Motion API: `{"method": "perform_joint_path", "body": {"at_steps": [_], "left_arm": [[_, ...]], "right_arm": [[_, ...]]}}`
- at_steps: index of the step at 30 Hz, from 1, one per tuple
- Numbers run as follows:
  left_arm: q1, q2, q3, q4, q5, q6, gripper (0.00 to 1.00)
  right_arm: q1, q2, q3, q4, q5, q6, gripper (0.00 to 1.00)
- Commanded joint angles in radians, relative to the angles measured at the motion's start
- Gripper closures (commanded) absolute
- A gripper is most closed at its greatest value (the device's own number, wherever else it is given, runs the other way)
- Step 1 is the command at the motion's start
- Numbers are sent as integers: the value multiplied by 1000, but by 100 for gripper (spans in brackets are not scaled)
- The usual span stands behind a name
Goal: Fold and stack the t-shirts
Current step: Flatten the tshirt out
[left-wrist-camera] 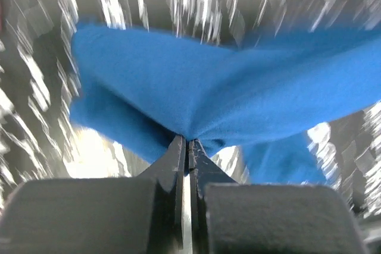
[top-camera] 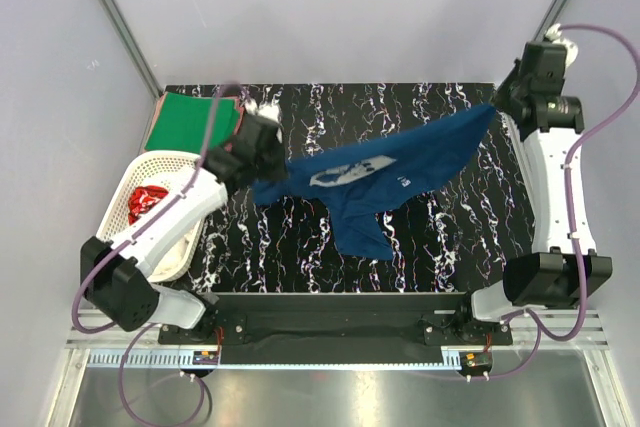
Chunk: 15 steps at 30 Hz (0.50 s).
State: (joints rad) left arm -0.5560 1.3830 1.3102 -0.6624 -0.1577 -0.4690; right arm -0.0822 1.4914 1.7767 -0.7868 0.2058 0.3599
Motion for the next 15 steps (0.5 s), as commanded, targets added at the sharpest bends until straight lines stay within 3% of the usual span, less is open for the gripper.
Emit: {"method": "perform_joint_path", "body": {"at_steps": [1,2,5,6,9,12,15], "left_arm": [[-114,-51,-204,107,38,-118,94],[-139,-50,-303,145,78,-143,84],[-193,-44,-423,224,200,-227,72],[-193,-51,-431,228,227,-243,58],[-157,-119,-366,158,189,-192,37],[-4,-96,-245,54,173,-111,36],[151,11,-159,56,135,-31,37]], "right_arm": [[-2,-69,-139,-11,98,-4,100],[-2,-77,-166,-12,96,2,100],[-2,-89,-229,-19,78,5,100],[-2,-88,-237,-25,87,4,100],[-2,-95,-258,-31,104,1,100],[-2,-108,-281,-8,66,7,100],[-2,-106,-296,12,12,11,100]]}}
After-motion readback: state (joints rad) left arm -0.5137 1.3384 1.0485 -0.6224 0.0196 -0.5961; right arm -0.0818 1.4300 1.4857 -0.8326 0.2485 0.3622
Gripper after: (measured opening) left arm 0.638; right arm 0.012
